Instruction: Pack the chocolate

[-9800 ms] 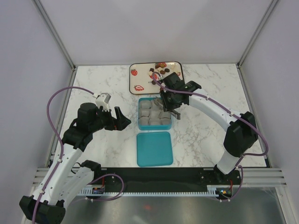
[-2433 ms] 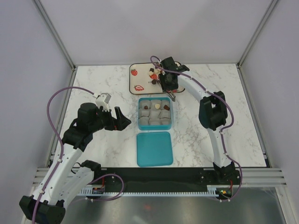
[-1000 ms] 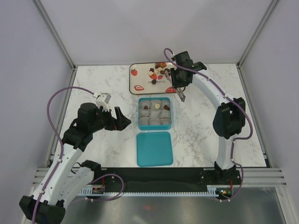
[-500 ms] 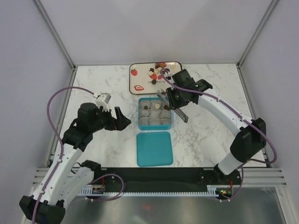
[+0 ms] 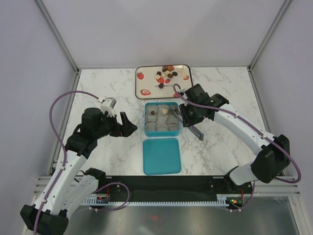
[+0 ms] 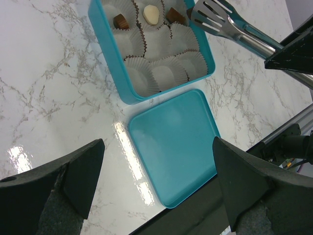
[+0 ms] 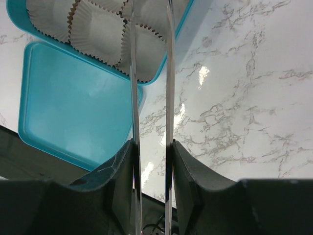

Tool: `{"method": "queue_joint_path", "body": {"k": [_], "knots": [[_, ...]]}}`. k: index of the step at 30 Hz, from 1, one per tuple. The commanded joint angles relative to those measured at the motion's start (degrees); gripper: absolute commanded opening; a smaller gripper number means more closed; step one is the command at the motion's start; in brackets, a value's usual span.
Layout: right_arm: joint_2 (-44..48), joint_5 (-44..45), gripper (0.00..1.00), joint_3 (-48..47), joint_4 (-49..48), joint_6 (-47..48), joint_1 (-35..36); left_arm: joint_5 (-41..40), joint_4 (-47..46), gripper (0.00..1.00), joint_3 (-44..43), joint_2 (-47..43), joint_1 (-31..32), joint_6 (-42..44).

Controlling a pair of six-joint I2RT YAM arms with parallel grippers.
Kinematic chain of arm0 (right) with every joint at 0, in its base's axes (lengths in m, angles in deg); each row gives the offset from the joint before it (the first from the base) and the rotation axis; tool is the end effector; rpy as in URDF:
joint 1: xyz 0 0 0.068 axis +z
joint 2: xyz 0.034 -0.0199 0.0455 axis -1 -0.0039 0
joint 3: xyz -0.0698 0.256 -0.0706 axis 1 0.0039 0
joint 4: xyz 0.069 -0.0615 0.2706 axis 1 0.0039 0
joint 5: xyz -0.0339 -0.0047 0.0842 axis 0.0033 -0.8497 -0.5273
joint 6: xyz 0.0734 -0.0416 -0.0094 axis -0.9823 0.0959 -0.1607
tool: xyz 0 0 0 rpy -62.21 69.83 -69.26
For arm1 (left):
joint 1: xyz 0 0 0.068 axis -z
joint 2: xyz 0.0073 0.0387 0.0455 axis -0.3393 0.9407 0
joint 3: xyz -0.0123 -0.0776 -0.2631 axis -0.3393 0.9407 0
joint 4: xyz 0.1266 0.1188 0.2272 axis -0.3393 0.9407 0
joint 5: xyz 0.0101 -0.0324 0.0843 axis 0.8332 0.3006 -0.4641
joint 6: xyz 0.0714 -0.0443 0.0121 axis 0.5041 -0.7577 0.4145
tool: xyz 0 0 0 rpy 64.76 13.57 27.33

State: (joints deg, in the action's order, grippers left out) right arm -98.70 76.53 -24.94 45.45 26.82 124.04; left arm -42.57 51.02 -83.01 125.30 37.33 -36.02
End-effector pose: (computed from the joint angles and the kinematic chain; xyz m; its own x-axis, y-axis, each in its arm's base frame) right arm 0.2774 0.1930 0.2640 -0.8343 -0.2988 -0.4634 -0.4045 0.9028 0.1461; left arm 0.2039 -0.0904 0.2830 -0.6533 -0.1368 -0.7446 0.3520 0.8159 -0.4588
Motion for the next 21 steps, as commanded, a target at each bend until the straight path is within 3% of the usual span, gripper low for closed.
{"method": "queue_joint_path", "body": {"k": [1, 21], "knots": [[0.52, -0.86, 0.41, 0.54, -1.12, -0.74, 0.98, 0.33, -0.55, 1.0, 0.09, -0.09, 0.08, 1.4], [-1.33, 1.07, 0.43, 2.65, -0.68, -0.12, 2.74, 0.33, -0.46, 1.0, 0.0, 0.26, 0.08, 1.48]]}}
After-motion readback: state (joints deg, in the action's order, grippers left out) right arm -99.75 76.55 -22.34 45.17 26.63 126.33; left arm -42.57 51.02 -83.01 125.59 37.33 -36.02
